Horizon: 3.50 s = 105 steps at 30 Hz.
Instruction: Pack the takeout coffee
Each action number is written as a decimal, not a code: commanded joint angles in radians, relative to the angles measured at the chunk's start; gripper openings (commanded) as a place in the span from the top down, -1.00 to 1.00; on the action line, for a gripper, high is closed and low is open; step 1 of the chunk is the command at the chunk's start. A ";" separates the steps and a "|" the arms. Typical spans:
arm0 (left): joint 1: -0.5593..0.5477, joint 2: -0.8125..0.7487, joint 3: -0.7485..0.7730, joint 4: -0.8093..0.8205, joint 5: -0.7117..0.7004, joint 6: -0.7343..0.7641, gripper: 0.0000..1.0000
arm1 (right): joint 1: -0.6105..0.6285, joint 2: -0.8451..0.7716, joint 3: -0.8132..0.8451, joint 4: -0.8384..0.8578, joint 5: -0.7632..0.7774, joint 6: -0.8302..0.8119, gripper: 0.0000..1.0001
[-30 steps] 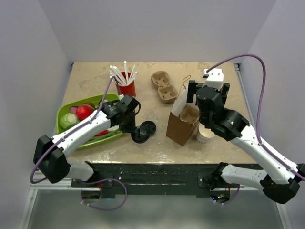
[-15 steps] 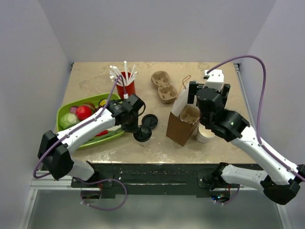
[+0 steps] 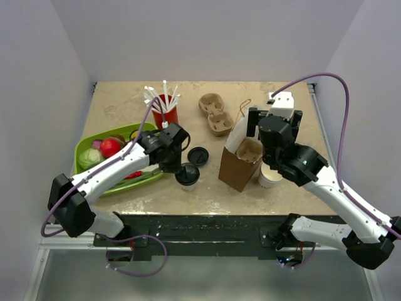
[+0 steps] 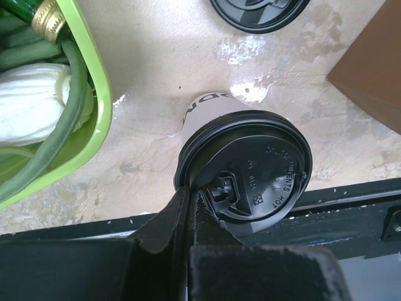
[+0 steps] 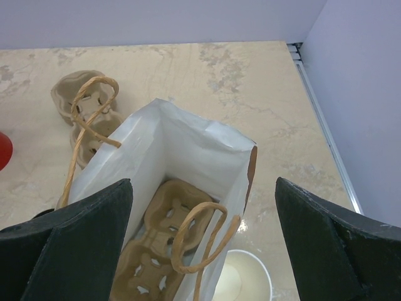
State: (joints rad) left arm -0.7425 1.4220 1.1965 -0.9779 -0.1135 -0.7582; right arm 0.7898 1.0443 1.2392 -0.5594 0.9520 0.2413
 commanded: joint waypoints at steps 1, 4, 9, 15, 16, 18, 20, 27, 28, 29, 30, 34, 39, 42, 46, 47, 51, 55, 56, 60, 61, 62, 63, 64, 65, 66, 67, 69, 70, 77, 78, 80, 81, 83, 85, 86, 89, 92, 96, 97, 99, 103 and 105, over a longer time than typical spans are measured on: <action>-0.005 -0.067 0.064 0.007 -0.029 0.025 1.00 | -0.008 -0.032 -0.001 0.044 0.008 -0.008 -0.96; -0.005 -0.096 0.068 0.016 -0.034 0.037 1.00 | -0.006 -0.049 -0.007 0.073 -0.005 -0.017 -0.96; -0.005 -0.115 0.106 -0.024 -0.125 0.039 1.00 | -0.006 -0.089 -0.012 0.131 -0.045 -0.033 -0.96; -0.005 -0.179 0.161 -0.012 -0.215 0.066 1.00 | -0.012 -0.057 0.098 -0.009 0.022 0.045 -0.96; -0.005 -0.196 0.166 -0.005 -0.219 0.069 1.00 | -0.032 -0.040 0.123 -0.054 0.028 0.070 -0.96; -0.005 -0.207 0.186 -0.004 -0.247 0.069 1.00 | -0.066 0.000 0.172 -0.161 0.018 0.128 -0.96; -0.003 -0.215 0.213 -0.007 -0.267 0.069 1.00 | -0.153 0.023 0.178 -0.216 -0.079 0.147 -0.96; -0.003 -0.245 0.272 0.030 -0.328 0.069 1.00 | -0.334 0.082 0.131 -0.252 -0.314 0.174 -0.65; -0.004 -0.247 0.270 0.038 -0.330 0.075 1.00 | -0.345 0.088 0.125 -0.255 -0.324 0.174 -0.61; -0.003 -0.248 0.270 0.041 -0.330 0.082 1.00 | -0.350 0.091 0.120 -0.252 -0.341 0.174 -0.58; -0.003 -0.245 0.270 0.042 -0.336 0.082 1.00 | -0.354 0.094 0.106 -0.247 -0.348 0.176 -0.49; -0.003 -0.236 0.267 0.054 -0.327 0.086 1.00 | -0.371 0.114 0.082 -0.240 -0.392 0.179 -0.28; -0.003 -0.232 0.267 0.074 -0.299 0.109 1.00 | -0.380 0.122 0.054 -0.247 -0.438 0.168 -0.01; -0.003 -0.233 0.279 0.088 -0.281 0.125 1.00 | -0.379 0.112 0.039 -0.231 -0.485 0.152 0.35; -0.003 -0.235 0.296 0.102 -0.258 0.143 1.00 | -0.380 0.092 0.026 -0.151 -0.626 0.090 0.70; -0.003 -0.235 0.301 0.102 -0.249 0.149 1.00 | -0.380 0.091 0.028 -0.142 -0.651 0.073 0.89; -0.003 -0.264 0.302 0.130 -0.215 0.178 1.00 | -0.380 0.115 0.035 -0.122 -0.795 0.026 1.00; -0.003 -0.279 0.321 0.124 -0.166 0.194 1.00 | -0.380 0.143 0.048 -0.114 -0.887 -0.002 1.00; -0.003 -0.281 0.328 0.114 -0.152 0.204 1.00 | -0.379 0.146 0.052 -0.114 -0.909 -0.002 1.00; -0.003 -0.293 0.400 0.090 -0.135 0.215 1.00 | -0.379 0.154 0.062 -0.114 -0.920 0.000 0.82; -0.003 -0.297 0.414 0.090 -0.140 0.217 1.00 | -0.379 0.155 0.065 -0.114 -0.920 0.000 0.76; -0.004 -0.298 0.428 0.096 -0.158 0.223 1.00 | -0.380 0.157 0.071 -0.117 -0.918 0.001 0.66; -0.003 -0.299 0.460 0.103 -0.173 0.224 1.00 | -0.379 0.158 0.077 -0.123 -0.902 0.006 0.51; -0.003 -0.296 0.475 0.110 -0.187 0.224 1.00 | -0.380 0.157 0.083 -0.132 -0.886 0.015 0.15; -0.003 -0.291 0.491 0.134 -0.198 0.235 1.00 | -0.380 0.154 0.094 -0.135 -0.880 0.022 -0.01; -0.003 -0.287 0.520 0.151 -0.204 0.241 1.00 | -0.380 0.152 0.101 -0.146 -0.808 0.030 -0.07; -0.003 -0.284 0.534 0.169 -0.212 0.250 1.00 | -0.380 0.140 0.115 -0.155 -0.773 0.045 -0.20; -0.003 -0.264 0.566 0.232 -0.201 0.267 1.00 | -0.380 0.119 0.123 -0.146 -0.640 0.076 -0.30; -0.003 -0.253 0.578 0.266 -0.169 0.284 1.00 | -0.379 0.103 0.123 -0.139 -0.601 0.111 -0.43; -0.003 -0.019 0.795 0.299 0.109 0.451 1.00 | -0.380 -0.039 0.094 -0.089 -0.362 0.142 -0.83; -0.004 0.007 0.820 0.280 0.148 0.477 1.00 | -0.380 -0.044 0.095 -0.102 -0.349 0.136 -0.89; -0.004 0.044 0.838 0.257 0.286 0.558 1.00 | -0.380 -0.050 0.091 -0.109 -0.337 0.130 -0.96; -0.006 0.043 0.819 0.265 0.310 0.592 1.00 | -0.379 -0.053 0.089 -0.112 -0.340 0.118 -0.96; -0.005 0.012 0.732 0.307 0.287 0.640 1.00 | -0.379 -0.056 0.077 -0.111 -0.329 0.105 -0.96; -0.005 -0.001 0.687 0.312 0.352 0.735 1.00 | -0.380 -0.066 0.065 -0.106 -0.320 0.084 -0.96; -0.006 -0.001 0.680 0.308 0.374 0.749 1.00 | -0.379 -0.070 0.060 -0.105 -0.314 0.076 -0.96; -0.018 -0.012 0.678 0.277 0.371 0.833 1.00 | -0.380 -0.089 0.043 -0.105 -0.288 0.073 -0.96; -0.018 -0.046 0.626 0.303 0.367 0.902 1.00 | -0.380 -0.095 0.031 -0.106 -0.277 0.072 -0.96; -0.020 -0.002 0.670 0.227 0.377 0.954 1.00 | -0.379 -0.093 0.020 -0.108 -0.260 0.065 -0.96; -0.020 0.035 0.710 0.166 0.396 0.991 1.00 | -0.379 -0.090 0.017 -0.108 -0.271 0.066 -0.96; -0.029 0.066 0.742 0.131 0.397 1.022 1.00 | -0.379 -0.090 0.009 -0.102 -0.277 0.067 -0.96; -0.043 0.124 0.782 0.116 0.416 1.065 1.00 | -0.379 -0.079 -0.006 -0.077 -0.295 0.058 -0.96; -0.060 0.135 0.782 0.120 0.411 1.091 1.00 | -0.380 -0.061 0.005 -0.091 -0.314 0.058 -0.96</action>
State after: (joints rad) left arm -0.7773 1.5269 1.9415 -0.8318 0.2684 0.2409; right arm 0.4114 0.9688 1.2335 -0.6834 0.6415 0.3092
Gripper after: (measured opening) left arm 0.019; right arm 0.982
